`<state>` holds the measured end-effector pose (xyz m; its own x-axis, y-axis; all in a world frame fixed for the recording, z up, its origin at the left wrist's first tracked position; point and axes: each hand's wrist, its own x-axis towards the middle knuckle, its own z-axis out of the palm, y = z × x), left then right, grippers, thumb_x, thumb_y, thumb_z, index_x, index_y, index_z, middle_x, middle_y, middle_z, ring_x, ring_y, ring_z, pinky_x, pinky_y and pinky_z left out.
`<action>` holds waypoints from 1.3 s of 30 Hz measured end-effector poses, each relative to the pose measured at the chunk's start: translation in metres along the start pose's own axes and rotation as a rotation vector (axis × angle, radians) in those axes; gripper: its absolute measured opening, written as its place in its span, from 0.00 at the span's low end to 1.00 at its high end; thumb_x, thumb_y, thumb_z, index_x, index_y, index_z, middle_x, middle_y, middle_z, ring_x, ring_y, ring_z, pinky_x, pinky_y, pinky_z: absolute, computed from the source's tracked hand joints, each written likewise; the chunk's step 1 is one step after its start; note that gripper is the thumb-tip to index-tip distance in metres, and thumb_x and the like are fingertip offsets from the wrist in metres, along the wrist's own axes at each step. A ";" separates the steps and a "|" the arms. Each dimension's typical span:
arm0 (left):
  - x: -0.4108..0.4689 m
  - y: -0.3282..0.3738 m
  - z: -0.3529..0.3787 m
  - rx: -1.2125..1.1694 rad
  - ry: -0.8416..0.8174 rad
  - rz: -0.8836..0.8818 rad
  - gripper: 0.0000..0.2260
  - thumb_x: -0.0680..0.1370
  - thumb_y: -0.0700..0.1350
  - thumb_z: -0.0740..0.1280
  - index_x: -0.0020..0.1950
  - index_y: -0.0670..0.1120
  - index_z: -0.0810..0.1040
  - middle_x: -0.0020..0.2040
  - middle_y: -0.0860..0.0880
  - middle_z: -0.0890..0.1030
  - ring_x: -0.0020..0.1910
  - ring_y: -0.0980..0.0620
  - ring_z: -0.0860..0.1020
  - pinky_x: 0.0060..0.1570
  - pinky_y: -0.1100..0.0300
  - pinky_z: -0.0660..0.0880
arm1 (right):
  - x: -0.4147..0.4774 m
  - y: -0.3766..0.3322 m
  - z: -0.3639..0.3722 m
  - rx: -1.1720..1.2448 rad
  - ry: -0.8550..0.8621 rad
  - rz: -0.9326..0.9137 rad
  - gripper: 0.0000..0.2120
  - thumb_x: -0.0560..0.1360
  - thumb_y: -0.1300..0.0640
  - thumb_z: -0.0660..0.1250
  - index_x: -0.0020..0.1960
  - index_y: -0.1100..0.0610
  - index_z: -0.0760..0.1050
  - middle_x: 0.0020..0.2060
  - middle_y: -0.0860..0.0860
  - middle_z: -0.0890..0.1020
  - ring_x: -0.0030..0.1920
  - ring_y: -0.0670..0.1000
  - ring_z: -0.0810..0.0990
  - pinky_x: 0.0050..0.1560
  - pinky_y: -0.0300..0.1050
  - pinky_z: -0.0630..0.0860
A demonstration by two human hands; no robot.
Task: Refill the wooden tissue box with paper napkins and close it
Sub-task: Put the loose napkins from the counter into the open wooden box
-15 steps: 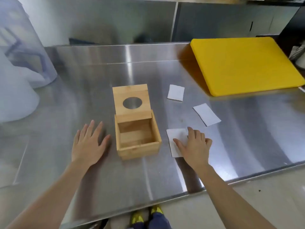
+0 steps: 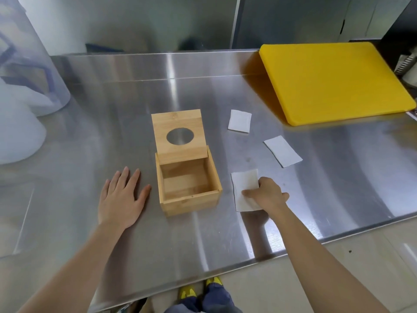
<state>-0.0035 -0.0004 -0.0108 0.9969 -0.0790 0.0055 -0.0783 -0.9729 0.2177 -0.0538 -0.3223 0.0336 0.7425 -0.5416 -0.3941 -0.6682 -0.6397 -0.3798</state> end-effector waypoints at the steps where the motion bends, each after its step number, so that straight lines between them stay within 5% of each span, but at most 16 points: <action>1: 0.000 0.000 0.000 -0.004 -0.003 -0.005 0.26 0.78 0.60 0.51 0.74 0.51 0.59 0.76 0.45 0.59 0.75 0.46 0.54 0.72 0.49 0.50 | 0.000 0.000 0.000 0.024 -0.002 -0.020 0.10 0.70 0.53 0.65 0.37 0.53 0.65 0.36 0.48 0.73 0.41 0.54 0.71 0.47 0.48 0.57; 4: -0.001 -0.001 0.000 -0.008 -0.002 -0.014 0.26 0.78 0.59 0.51 0.74 0.50 0.59 0.75 0.46 0.59 0.75 0.47 0.55 0.72 0.50 0.50 | -0.001 -0.001 -0.004 0.140 -0.009 -0.044 0.15 0.71 0.60 0.61 0.30 0.54 0.58 0.28 0.48 0.65 0.33 0.52 0.66 0.44 0.48 0.56; 12: -0.002 -0.001 0.000 -0.024 0.022 -0.012 0.25 0.78 0.58 0.53 0.73 0.50 0.61 0.75 0.46 0.61 0.74 0.47 0.56 0.73 0.50 0.51 | 0.001 0.001 -0.026 0.127 -0.057 -0.236 0.23 0.76 0.59 0.61 0.23 0.49 0.65 0.27 0.47 0.67 0.42 0.54 0.66 0.43 0.46 0.60; 14: -0.002 -0.001 0.000 -0.023 0.026 -0.010 0.25 0.78 0.58 0.52 0.73 0.50 0.61 0.75 0.46 0.61 0.74 0.47 0.56 0.73 0.50 0.51 | -0.001 -0.003 -0.039 0.111 -0.075 -0.313 0.20 0.76 0.59 0.62 0.26 0.49 0.70 0.29 0.48 0.68 0.40 0.54 0.67 0.37 0.44 0.61; 16: -0.002 -0.001 0.000 -0.024 0.030 -0.005 0.25 0.78 0.58 0.52 0.73 0.50 0.61 0.75 0.46 0.61 0.74 0.47 0.56 0.73 0.50 0.51 | -0.007 -0.011 -0.055 0.125 -0.112 -0.407 0.13 0.77 0.60 0.62 0.35 0.60 0.79 0.33 0.53 0.71 0.39 0.53 0.68 0.34 0.43 0.60; 18: -0.001 -0.001 0.000 -0.023 0.033 -0.002 0.25 0.78 0.58 0.52 0.73 0.49 0.61 0.75 0.46 0.62 0.74 0.47 0.56 0.73 0.50 0.51 | -0.015 -0.021 -0.072 0.142 -0.143 -0.479 0.11 0.77 0.59 0.62 0.41 0.64 0.78 0.36 0.52 0.71 0.39 0.52 0.69 0.34 0.40 0.61; 23: -0.002 -0.001 -0.002 -0.023 0.040 -0.003 0.25 0.78 0.58 0.52 0.73 0.50 0.62 0.75 0.46 0.62 0.74 0.47 0.56 0.72 0.50 0.51 | -0.042 -0.052 -0.107 0.027 -0.408 -0.583 0.10 0.77 0.55 0.64 0.37 0.49 0.76 0.43 0.49 0.73 0.43 0.47 0.72 0.41 0.39 0.66; 26: -0.003 -0.001 -0.002 -0.020 0.030 -0.006 0.25 0.78 0.59 0.51 0.73 0.50 0.60 0.75 0.47 0.61 0.75 0.48 0.55 0.73 0.50 0.50 | -0.057 -0.073 -0.113 -0.126 -0.568 -0.682 0.08 0.76 0.53 0.64 0.39 0.47 0.77 0.45 0.47 0.73 0.46 0.47 0.73 0.46 0.40 0.68; 31: -0.002 -0.001 -0.002 -0.021 0.026 -0.008 0.25 0.78 0.59 0.50 0.73 0.51 0.59 0.75 0.48 0.60 0.75 0.48 0.54 0.73 0.51 0.49 | -0.064 -0.109 -0.097 -0.242 -0.737 -0.799 0.07 0.76 0.54 0.64 0.41 0.47 0.79 0.40 0.43 0.75 0.40 0.36 0.74 0.41 0.27 0.69; 35: -0.003 -0.001 -0.002 -0.009 0.021 -0.012 0.25 0.78 0.60 0.49 0.73 0.51 0.59 0.75 0.48 0.60 0.75 0.49 0.54 0.73 0.52 0.48 | -0.058 -0.132 -0.070 -0.322 -0.747 -0.845 0.10 0.77 0.55 0.63 0.51 0.59 0.80 0.49 0.57 0.80 0.45 0.45 0.74 0.47 0.37 0.70; 39: -0.003 0.000 -0.002 -0.010 0.036 -0.003 0.27 0.77 0.60 0.46 0.73 0.50 0.62 0.74 0.47 0.62 0.74 0.47 0.57 0.72 0.51 0.50 | -0.050 -0.146 -0.048 -0.435 -0.676 -0.870 0.11 0.78 0.55 0.61 0.50 0.60 0.79 0.48 0.58 0.81 0.44 0.53 0.75 0.42 0.41 0.68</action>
<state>-0.0063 0.0002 -0.0090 0.9969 -0.0679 0.0395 -0.0752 -0.9708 0.2279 0.0089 -0.2280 0.1495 0.6772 0.4820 -0.5559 0.2181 -0.8531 -0.4740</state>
